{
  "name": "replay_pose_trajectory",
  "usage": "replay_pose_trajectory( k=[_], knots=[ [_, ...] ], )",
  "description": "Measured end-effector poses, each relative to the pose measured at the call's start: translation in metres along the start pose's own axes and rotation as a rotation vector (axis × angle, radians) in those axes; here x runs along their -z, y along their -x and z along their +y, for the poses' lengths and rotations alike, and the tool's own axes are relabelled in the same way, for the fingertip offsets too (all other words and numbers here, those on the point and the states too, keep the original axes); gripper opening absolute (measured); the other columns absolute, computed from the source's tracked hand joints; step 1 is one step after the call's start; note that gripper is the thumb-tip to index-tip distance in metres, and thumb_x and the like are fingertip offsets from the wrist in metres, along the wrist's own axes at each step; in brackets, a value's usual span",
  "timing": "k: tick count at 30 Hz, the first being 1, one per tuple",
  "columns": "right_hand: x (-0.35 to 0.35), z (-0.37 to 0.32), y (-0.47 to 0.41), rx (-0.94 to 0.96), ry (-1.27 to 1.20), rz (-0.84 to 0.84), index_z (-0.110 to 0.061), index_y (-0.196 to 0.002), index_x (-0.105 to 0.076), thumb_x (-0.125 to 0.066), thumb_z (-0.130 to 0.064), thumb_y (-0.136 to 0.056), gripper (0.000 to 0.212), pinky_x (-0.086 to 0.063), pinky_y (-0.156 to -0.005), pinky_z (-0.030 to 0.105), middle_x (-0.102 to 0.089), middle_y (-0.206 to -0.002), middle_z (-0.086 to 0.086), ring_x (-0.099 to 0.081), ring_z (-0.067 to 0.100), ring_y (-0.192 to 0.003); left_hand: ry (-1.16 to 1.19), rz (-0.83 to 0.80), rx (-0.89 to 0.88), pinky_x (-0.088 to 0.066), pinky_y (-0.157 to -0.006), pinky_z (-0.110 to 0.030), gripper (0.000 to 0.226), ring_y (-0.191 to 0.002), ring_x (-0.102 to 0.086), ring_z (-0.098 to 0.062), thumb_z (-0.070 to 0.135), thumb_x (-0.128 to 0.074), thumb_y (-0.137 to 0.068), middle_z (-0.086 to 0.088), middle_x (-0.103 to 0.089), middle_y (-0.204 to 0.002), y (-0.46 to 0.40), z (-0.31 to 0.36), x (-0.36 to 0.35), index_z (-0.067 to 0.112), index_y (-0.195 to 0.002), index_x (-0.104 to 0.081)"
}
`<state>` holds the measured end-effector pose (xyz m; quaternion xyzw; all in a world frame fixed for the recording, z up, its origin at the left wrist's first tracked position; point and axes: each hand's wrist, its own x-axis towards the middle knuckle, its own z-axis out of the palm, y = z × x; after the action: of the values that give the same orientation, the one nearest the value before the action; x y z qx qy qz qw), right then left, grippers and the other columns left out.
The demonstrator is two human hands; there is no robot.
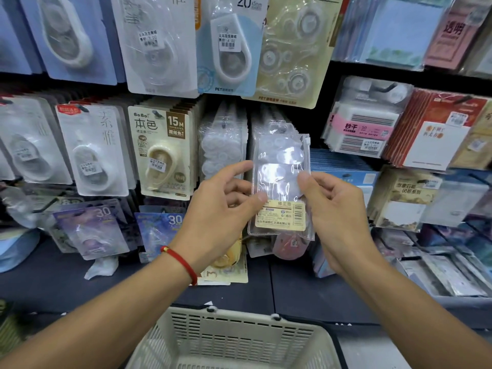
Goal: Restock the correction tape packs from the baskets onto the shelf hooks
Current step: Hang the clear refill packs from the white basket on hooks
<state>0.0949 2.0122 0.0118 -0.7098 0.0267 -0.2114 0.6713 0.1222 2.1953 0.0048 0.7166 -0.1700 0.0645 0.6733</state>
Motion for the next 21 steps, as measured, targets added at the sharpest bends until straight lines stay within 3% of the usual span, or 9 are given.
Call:
replay_pose_trajectory(
  k=[3, 5, 7, 8, 10, 13, 16, 21],
  knots=[
    [-0.002, 0.001, -0.001, 0.005, 0.019, 0.051, -0.018, -0.097, -0.079, -0.066, -0.033, -0.104, 0.021, -0.064, -0.08, 0.054, -0.082, -0.087, 0.003, -0.079, 0.025, -0.082, 0.005, -0.008, -0.003, -0.063, -0.08, -0.029, 0.056, -0.079, -0.07, -0.017, 0.013, -0.08, -0.091, -0.006, -0.075, -0.101, -0.002, 0.001, 0.002, 0.022, -0.142, -0.059],
    [-0.001, 0.004, -0.004, 0.039, 0.117, 0.056, -0.02, -0.1, -0.078, -0.066, -0.037, -0.103, 0.021, -0.063, -0.078, 0.045, -0.081, -0.087, -0.004, -0.078, 0.015, -0.081, -0.035, -0.025, -0.005, -0.064, -0.084, -0.032, 0.057, -0.081, -0.073, -0.022, 0.014, -0.08, -0.091, -0.007, -0.075, -0.104, -0.004, 0.0, 0.004, 0.023, -0.144, -0.058],
    [0.003, 0.012, -0.007, 0.125, 0.359, 0.054, -0.023, -0.108, -0.074, -0.066, -0.041, -0.102, 0.021, -0.057, -0.079, 0.036, -0.078, -0.088, -0.014, -0.072, 0.0, -0.08, -0.194, -0.067, -0.025, -0.062, -0.091, -0.034, 0.058, -0.088, -0.075, -0.02, 0.018, -0.078, -0.093, 0.0, -0.074, -0.11, -0.007, -0.003, 0.007, 0.025, -0.146, -0.057],
    [0.005, 0.017, -0.008, 0.184, 0.537, 0.063, -0.024, -0.12, -0.068, -0.066, -0.042, -0.102, 0.026, -0.055, -0.084, 0.034, -0.074, -0.099, -0.017, -0.068, -0.003, -0.086, -0.344, -0.08, -0.067, -0.059, -0.096, -0.032, 0.057, -0.096, -0.074, -0.017, 0.02, -0.077, -0.094, 0.003, -0.073, -0.116, -0.007, -0.007, 0.009, 0.025, -0.147, -0.057],
    [0.008, 0.029, -0.009, 0.381, 0.87, 0.074, -0.019, -0.147, -0.051, -0.065, -0.038, -0.102, 0.051, -0.051, -0.097, 0.036, -0.062, -0.13, -0.005, -0.06, 0.01, -0.112, -0.668, -0.058, -0.198, -0.047, -0.109, -0.03, 0.054, -0.119, -0.066, -0.017, 0.018, -0.072, -0.096, 0.0, -0.069, -0.131, -0.007, -0.015, 0.015, 0.019, -0.148, -0.057],
    [0.002, 0.042, -0.015, 0.73, 1.156, -0.105, -0.01, -0.153, -0.049, -0.069, -0.024, -0.099, 0.06, -0.049, -0.108, 0.048, -0.048, -0.156, 0.012, -0.047, 0.031, -0.141, -0.934, -0.047, -0.355, -0.035, -0.12, -0.038, 0.054, -0.143, -0.044, -0.029, 0.01, -0.069, -0.093, -0.01, -0.052, -0.152, -0.009, -0.024, 0.022, 0.011, -0.146, -0.057],
    [-0.013, 0.048, -0.024, 0.693, 1.32, -0.258, -0.01, -0.158, -0.044, -0.067, -0.023, -0.099, 0.065, -0.037, -0.121, 0.048, -0.027, -0.172, 0.011, -0.029, 0.032, -0.157, -1.079, -0.099, -0.366, -0.039, -0.118, -0.046, 0.065, -0.153, -0.024, -0.029, 0.009, -0.067, -0.089, -0.009, -0.027, -0.168, -0.015, -0.031, 0.024, 0.011, -0.151, -0.05],
    [-0.022, 0.048, -0.023, 0.635, 1.395, -0.246, -0.012, -0.161, -0.039, -0.063, -0.018, -0.094, 0.072, -0.032, -0.124, 0.046, -0.016, -0.175, 0.01, -0.02, 0.029, -0.161, -1.147, -0.138, -0.329, -0.032, -0.125, -0.042, 0.082, -0.161, -0.004, -0.023, 0.009, -0.065, -0.086, 0.0, 0.004, -0.175, -0.018, -0.041, 0.025, 0.017, -0.161, -0.032]
  ],
)
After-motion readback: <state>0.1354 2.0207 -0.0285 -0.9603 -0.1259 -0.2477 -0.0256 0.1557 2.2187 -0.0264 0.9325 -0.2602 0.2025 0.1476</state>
